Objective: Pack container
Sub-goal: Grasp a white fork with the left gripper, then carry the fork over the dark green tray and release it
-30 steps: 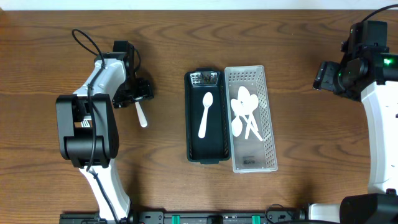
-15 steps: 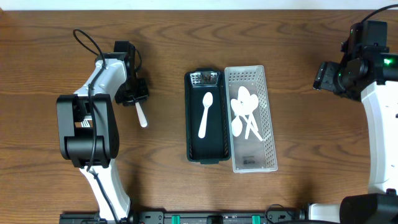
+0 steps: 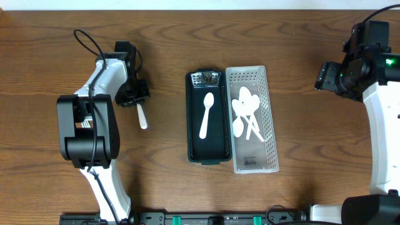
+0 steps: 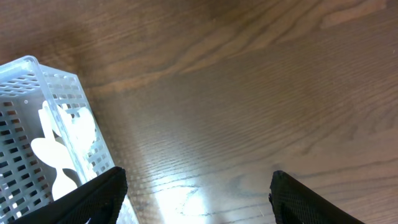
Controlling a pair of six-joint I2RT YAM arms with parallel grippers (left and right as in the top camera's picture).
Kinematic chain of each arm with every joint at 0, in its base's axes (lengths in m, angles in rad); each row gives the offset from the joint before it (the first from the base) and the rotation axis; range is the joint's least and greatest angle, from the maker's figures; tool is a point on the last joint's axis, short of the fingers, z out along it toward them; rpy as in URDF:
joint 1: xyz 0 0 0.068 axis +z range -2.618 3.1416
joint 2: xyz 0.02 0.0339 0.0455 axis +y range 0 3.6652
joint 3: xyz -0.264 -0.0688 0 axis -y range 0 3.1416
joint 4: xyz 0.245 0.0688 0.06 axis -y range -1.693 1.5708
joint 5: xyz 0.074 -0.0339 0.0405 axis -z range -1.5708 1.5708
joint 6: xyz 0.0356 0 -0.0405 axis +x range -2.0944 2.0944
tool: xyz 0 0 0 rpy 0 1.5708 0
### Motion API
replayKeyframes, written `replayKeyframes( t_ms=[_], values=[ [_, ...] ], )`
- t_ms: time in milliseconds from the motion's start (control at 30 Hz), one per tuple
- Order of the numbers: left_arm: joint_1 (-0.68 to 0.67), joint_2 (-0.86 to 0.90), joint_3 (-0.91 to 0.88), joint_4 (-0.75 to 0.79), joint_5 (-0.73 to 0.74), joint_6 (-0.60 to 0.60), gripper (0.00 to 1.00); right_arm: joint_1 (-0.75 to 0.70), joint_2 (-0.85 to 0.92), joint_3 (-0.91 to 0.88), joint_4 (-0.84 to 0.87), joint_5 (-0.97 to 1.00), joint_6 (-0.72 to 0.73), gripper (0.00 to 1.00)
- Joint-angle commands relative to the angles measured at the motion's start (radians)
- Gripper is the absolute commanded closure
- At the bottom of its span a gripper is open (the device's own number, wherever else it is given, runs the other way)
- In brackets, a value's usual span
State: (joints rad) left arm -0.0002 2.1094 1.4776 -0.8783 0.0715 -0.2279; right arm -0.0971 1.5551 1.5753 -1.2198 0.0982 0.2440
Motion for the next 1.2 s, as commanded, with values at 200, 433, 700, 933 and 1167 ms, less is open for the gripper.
replayKeyframes(
  t_ms=[200, 433, 700, 933, 1167],
  values=[
    [-0.11, -0.227, 0.158, -0.2, 0.0, 0.006, 0.94, -0.001, 0.003, -0.002, -0.001, 0.003, -0.01, 0.23],
    [-0.338, -0.37, 0.158, -0.19, -0.001, -0.032, 0.94, -0.001, 0.003, -0.002, 0.003, 0.003, -0.01, 0.23],
    [-0.518, -0.311, 0.108, -0.125, -0.001, -0.093, 0.94, -0.001, 0.003, -0.002, 0.005, 0.002, -0.01, 0.22],
    [-0.568, -0.171, 0.078, -0.065, 0.0, -0.092, 0.95, -0.001, 0.003, -0.002, 0.004, 0.002, -0.01, 0.22],
    [-0.573, -0.125, 0.078, -0.05, -0.001, -0.092, 0.66, -0.001, 0.003, -0.002, 0.004, 0.002, -0.01, 0.22]
  ],
)
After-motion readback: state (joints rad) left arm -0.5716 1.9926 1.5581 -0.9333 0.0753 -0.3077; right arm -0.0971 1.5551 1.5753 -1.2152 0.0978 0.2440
